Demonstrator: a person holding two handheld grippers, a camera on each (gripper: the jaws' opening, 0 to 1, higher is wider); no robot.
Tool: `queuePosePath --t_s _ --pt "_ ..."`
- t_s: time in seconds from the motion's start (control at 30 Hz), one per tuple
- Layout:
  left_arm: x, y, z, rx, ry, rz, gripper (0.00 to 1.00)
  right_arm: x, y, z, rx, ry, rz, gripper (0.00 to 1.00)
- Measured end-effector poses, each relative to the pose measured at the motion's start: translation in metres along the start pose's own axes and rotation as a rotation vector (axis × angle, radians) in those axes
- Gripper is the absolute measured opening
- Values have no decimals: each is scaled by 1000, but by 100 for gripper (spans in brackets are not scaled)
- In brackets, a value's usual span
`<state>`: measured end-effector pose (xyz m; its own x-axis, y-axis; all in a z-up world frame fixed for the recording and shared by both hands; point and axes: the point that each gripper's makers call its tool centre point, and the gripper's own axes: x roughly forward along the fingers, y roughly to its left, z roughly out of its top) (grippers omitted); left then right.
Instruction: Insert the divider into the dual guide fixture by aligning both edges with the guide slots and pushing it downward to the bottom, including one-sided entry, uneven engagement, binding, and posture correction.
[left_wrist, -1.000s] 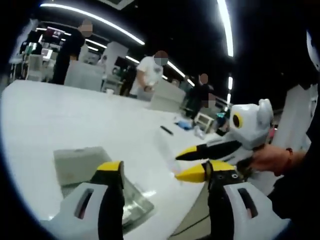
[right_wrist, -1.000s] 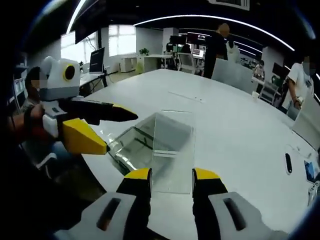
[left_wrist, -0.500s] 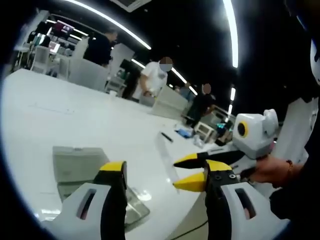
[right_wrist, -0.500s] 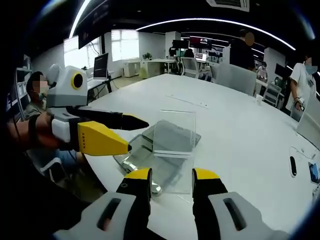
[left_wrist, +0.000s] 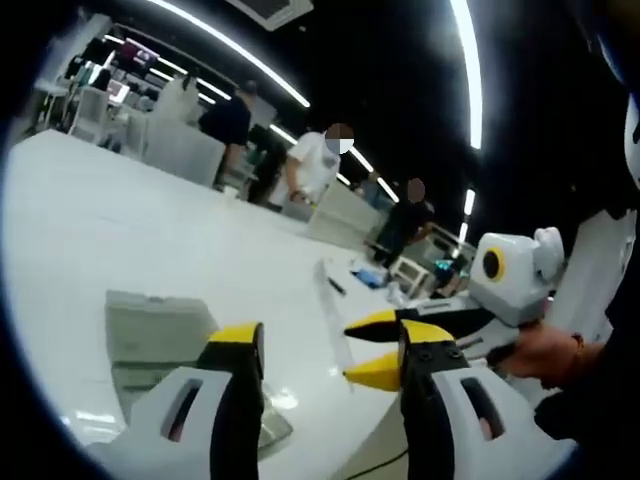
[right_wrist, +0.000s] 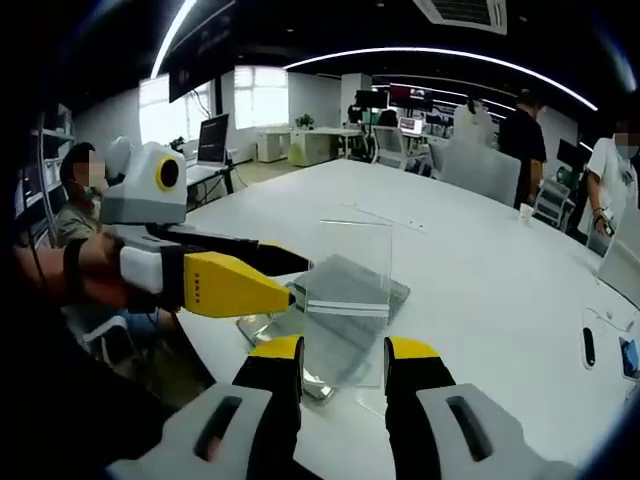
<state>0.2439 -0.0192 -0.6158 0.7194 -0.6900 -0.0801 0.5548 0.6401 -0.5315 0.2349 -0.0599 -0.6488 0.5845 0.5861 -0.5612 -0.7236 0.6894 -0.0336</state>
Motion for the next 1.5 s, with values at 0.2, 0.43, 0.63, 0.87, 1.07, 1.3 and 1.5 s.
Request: queuePosePath --t_s 0.2,0.43,0.63,0.87,1.07,1.3,1.5 --pt "-2 -4 -2 -57 -6 -16 44 -5 5 3 2 -18 7 27" --pt "-2 -9 5 -96 -63 -28 36 -11 10 6 -5 -34 13 27" --pt "0 -12 3 -131 -68 -40 27 -15 12 7 -5 -44 18 28" --pt "0 -11 7 -173 -104 -34 15 -19 15 6 -20 -48 31 28" --pt "-1 -9 9 -206 -126 -38 5 -18 21 4 -17 -52 50 28" --pt "-3 -9 8 -236 -131 -44 0 -17 23 4 -36 -51 56 28" --pt "-7 -5 9 -287 -142 -42 0 -16 26 5 -78 -53 70 28"
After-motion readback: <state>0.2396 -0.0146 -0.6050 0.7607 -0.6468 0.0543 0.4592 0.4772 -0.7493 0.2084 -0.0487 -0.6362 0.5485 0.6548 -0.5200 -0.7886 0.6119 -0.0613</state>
